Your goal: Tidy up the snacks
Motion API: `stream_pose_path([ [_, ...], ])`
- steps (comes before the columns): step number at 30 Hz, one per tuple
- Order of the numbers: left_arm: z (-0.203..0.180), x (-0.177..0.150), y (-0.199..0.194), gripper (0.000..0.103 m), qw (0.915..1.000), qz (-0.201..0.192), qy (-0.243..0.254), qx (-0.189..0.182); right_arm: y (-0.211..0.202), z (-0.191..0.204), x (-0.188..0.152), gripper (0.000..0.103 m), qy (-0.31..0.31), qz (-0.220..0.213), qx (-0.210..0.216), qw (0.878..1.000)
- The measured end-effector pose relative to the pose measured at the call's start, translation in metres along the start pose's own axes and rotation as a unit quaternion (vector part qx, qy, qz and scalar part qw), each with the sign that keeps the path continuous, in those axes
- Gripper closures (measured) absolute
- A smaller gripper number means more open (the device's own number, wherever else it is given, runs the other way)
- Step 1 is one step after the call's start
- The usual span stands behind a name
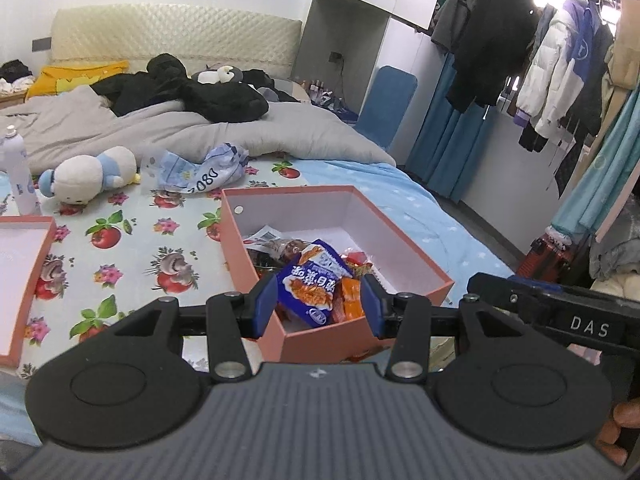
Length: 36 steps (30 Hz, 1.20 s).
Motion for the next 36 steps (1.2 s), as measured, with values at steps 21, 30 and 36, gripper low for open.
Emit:
stream_pose_path([
  [21,0.012,-0.004,-0.01,0.006,0.9992,-0.007,-0.007,0.038,-0.008,0.004,-0.008,0.007,-0.008,-0.006,-0.015,1.0],
  [30,0.02,-0.004,-0.001,0.002,0.9977,0.006,-0.011,0.067,-0.004,-0.003,-0.008,0.003,-0.016,-0.005,-0.03,0.999],
  [36,0.024,-0.005,0.002,0.001,0.9966,0.015,0.0,0.081,-0.003,-0.003,-0.009,0.0,-0.014,-0.007,-0.032,0.999],
])
Point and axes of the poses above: each gripper's, at about its wrist camera, not at the fingertips, and y roughly the way its jaws point, z to its left, x to its top, the point moved 1 cm from there along y, roughly the way its jaws point, and after that the axes turned 14 degrees about -z, right-handed, at the moved point
